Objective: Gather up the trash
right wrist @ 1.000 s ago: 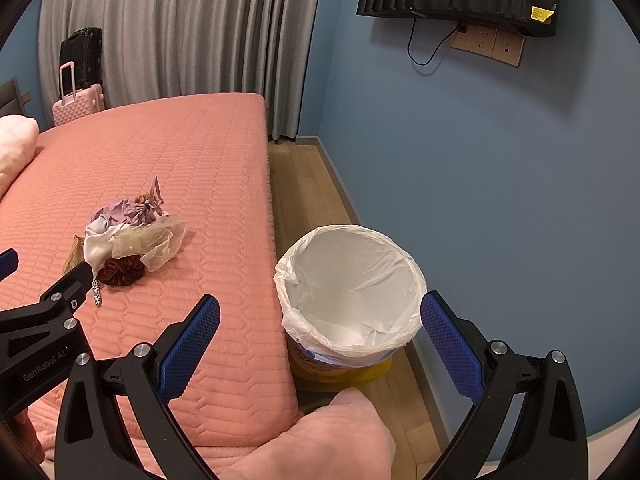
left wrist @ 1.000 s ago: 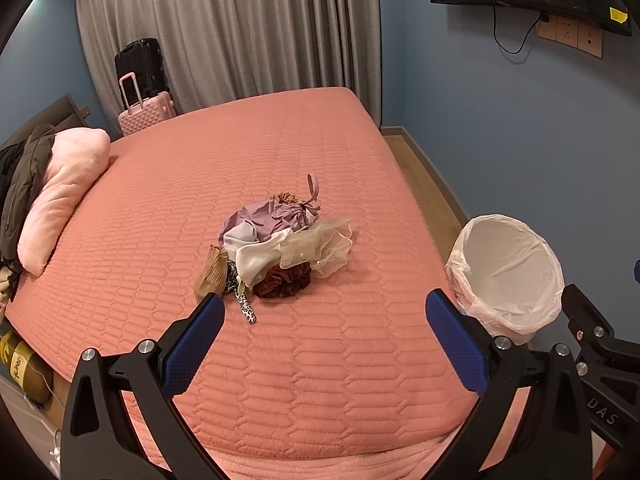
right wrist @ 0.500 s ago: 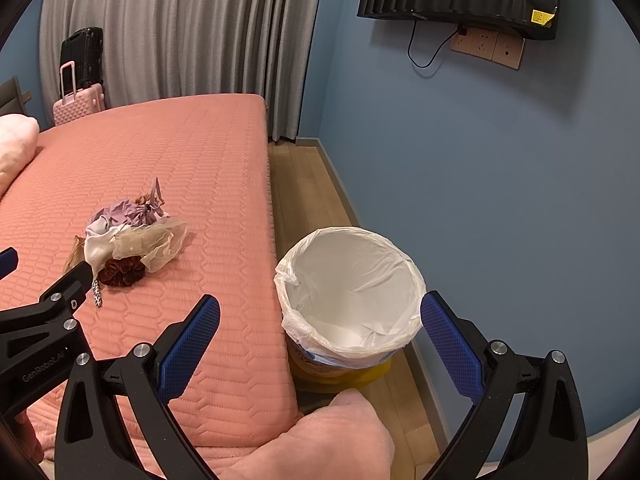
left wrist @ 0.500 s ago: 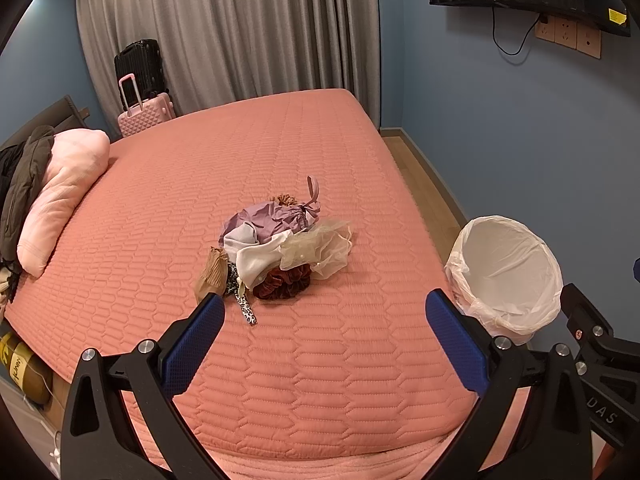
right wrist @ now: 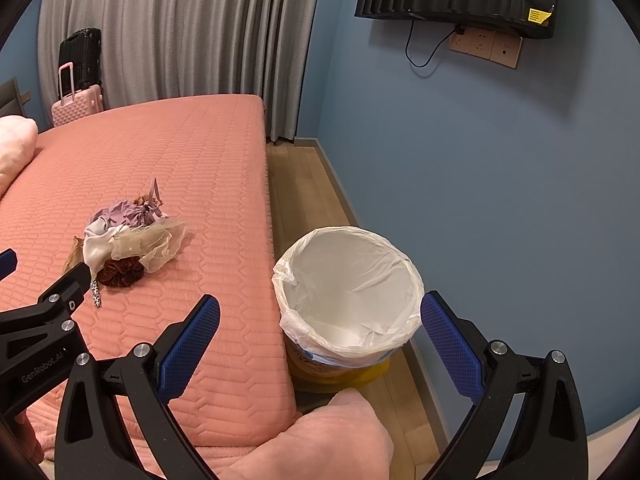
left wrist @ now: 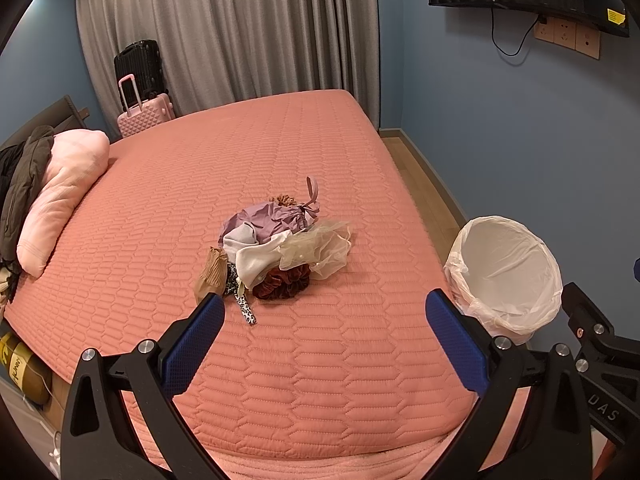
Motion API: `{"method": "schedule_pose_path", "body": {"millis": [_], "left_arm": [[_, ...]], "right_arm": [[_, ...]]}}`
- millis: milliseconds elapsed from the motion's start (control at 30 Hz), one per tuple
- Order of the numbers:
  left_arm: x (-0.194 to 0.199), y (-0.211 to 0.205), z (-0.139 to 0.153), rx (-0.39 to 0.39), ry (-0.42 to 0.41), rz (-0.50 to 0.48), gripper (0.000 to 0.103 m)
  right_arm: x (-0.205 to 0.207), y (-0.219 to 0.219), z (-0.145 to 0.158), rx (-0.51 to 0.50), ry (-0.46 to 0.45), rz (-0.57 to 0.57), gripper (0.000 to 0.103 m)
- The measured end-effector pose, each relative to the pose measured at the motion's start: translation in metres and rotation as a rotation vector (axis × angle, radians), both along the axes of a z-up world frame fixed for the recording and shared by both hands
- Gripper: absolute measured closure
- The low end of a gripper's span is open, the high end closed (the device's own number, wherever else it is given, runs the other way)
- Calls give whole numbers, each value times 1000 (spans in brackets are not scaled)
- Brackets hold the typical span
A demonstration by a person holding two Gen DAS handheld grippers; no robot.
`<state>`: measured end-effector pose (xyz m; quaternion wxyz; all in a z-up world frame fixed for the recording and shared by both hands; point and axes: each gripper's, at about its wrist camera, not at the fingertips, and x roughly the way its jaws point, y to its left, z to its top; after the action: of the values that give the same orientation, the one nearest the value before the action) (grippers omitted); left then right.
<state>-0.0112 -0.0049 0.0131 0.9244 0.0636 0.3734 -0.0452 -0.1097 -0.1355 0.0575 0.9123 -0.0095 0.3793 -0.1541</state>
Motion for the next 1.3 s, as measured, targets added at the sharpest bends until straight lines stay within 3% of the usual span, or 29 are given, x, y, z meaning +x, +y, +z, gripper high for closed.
{"method": "schedule_pose_path", "body": {"millis": [667, 1100, 1300], "left_arm": [[8, 12, -6, -43, -1, -18, 7], [30, 64, -21, -105, -45, 18, 7], [53, 103, -39, -115, -19, 52, 7]], "right_arm": [[4, 9, 3, -8, -20, -7, 6], [34, 47, -8, 11, -42, 24, 6], [59, 78, -22, 57, -48, 74, 6]]}}
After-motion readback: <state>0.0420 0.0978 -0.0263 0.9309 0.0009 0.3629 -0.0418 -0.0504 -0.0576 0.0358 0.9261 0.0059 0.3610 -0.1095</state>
